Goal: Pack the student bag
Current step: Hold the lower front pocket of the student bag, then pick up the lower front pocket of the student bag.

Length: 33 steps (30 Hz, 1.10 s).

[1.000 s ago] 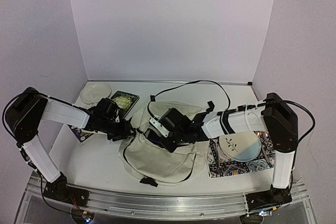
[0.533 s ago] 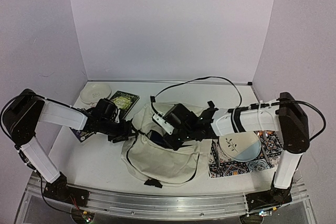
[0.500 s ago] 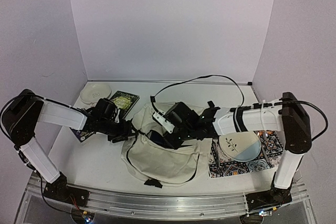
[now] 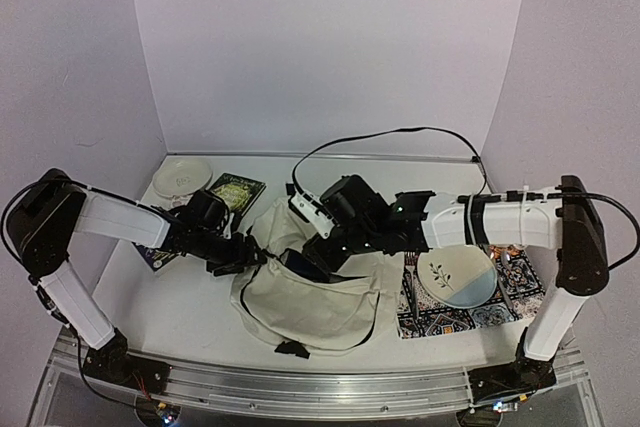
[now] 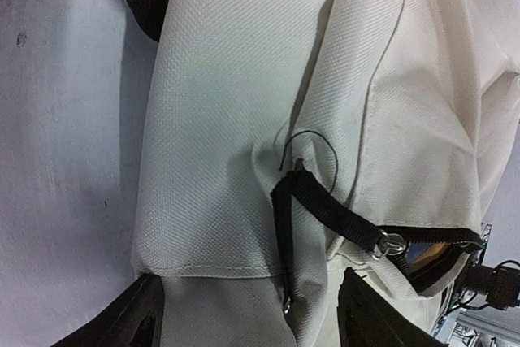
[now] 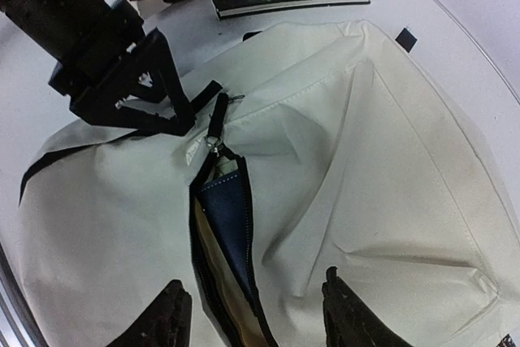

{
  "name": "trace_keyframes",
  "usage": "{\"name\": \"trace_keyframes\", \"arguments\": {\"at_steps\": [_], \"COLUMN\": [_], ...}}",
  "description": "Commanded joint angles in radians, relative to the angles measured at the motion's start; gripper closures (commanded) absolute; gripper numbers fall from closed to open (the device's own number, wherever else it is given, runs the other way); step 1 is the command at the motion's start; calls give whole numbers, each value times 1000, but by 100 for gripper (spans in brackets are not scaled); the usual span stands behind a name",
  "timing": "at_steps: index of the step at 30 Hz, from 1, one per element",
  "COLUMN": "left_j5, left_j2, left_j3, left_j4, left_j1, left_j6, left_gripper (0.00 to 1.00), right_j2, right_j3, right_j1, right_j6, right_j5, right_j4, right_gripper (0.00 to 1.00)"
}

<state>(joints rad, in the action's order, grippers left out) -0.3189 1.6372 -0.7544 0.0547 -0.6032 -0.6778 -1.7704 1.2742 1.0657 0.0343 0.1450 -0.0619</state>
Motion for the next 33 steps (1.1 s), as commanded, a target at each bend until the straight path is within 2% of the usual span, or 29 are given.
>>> {"name": "trace_keyframes", "arguments": {"at_steps": [1,5,10,12,22,33], "left_j5": [3,11,20,28,-6,-41], "left_j2": [54,65,-2,-42,-217,-265], "left_j3": [-26,-23,-19,-17,0,8], "left_j4": [39,36,30,30,16,4], "left_j1": [-21,-22,-22,-22,-26,-38], "left_j6": [32,35,38,37,13,6], "left_gripper": [37,67,93,100,100,100], "right_j2": [-29,-65,-113,-138,-268,-376], "right_j3": [68,106,160,187,329,449], "right_j1": [-2,-1,-2,-2,-2,-4], "right_j6": [12,14,20,22,43,35], "right_j5": [-19,-48,-115,-137,-188,-107], "right_j4": [19,13,6,4,23,60], "right_gripper": [43,43,42,42,45,57]}}
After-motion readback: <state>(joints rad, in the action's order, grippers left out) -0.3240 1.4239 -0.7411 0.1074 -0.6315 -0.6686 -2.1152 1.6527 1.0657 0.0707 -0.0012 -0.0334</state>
